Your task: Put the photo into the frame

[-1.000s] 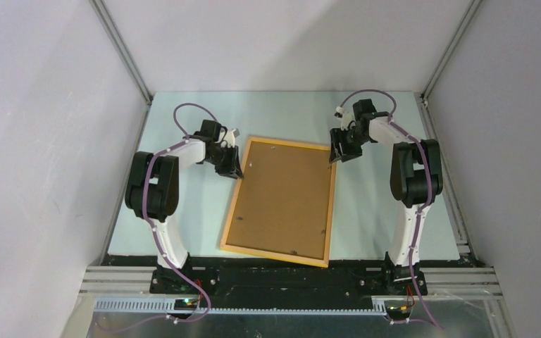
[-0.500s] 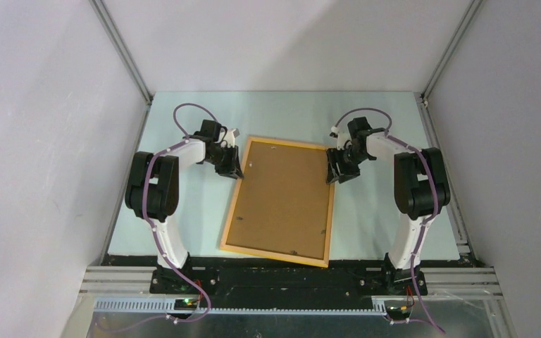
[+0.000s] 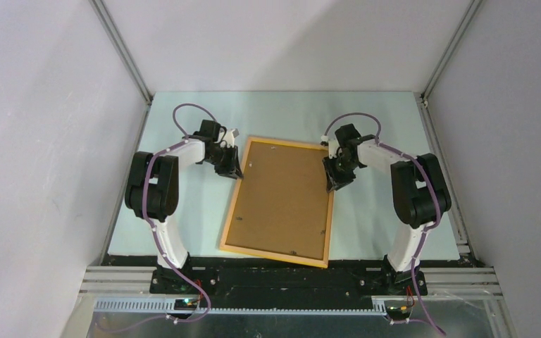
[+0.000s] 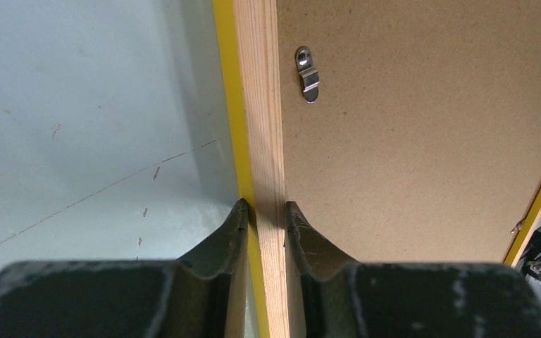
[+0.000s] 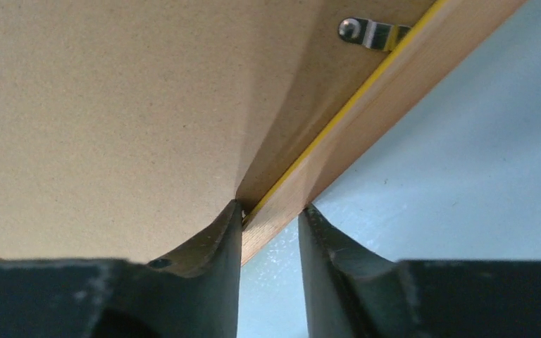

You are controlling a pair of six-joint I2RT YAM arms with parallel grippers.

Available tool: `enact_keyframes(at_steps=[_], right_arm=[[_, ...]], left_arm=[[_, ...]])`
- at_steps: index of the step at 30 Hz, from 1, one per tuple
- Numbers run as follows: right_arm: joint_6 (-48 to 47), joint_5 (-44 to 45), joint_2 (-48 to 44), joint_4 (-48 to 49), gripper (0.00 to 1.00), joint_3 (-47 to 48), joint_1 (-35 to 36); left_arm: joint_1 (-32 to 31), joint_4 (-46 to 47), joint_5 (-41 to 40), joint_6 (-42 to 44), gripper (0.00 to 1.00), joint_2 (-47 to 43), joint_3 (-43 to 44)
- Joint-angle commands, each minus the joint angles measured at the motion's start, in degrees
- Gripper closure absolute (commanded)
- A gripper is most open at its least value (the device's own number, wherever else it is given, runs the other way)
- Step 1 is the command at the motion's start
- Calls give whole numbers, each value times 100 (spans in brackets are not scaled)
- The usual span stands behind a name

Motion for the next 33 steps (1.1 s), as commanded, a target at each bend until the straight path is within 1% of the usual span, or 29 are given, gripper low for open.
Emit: enact_keyframes(at_steps=[1,2,3,4,5,8,9,13,16,19,20,23,27,30,33], right_arm=[[-37,497,49,166,72,-1,-33],[-21,488,78,137,78,119,-124],[30,422,144,99,80,195,-183],[47,362,179,76,84,357,-319],[93,263,284,20,86,441,-382],[151,101,551,-74,92,840,-638],[161,96,584,-81,93,953,-673],[183,81,771,-90,99,1193,-797],[198,40,828,-93,100,1216,-829],[209,-4,803,-94,100,1140,-832],[213,-22,774,-73,100,1109,-840],[214,-66,695,-43,100,972,-852],[214,-121,685,-15,100,879,-893],[215,-123,691,-19,100,854,-900],[218,-121,678,-19,100,853,-916]], left_arm=[[17,-139,379,-86,100,-32,-10],[17,-142,435,-93,100,-28,7],[13,-143,468,-94,100,-10,19],[11,-139,569,-95,98,4,39],[3,-141,676,-95,96,13,43],[-20,-143,903,-67,87,27,84],[-49,-139,1010,-59,84,23,92],[-192,-141,1212,-8,70,38,183],[-295,-146,1167,47,61,95,297],[-312,-192,805,50,51,178,498],[-311,-207,625,43,49,219,541],[-325,-225,345,-42,40,309,734],[-345,-231,-10,-105,35,423,1006],[-399,-237,-457,-163,35,494,1205],[-488,-236,-650,-192,35,581,1388]])
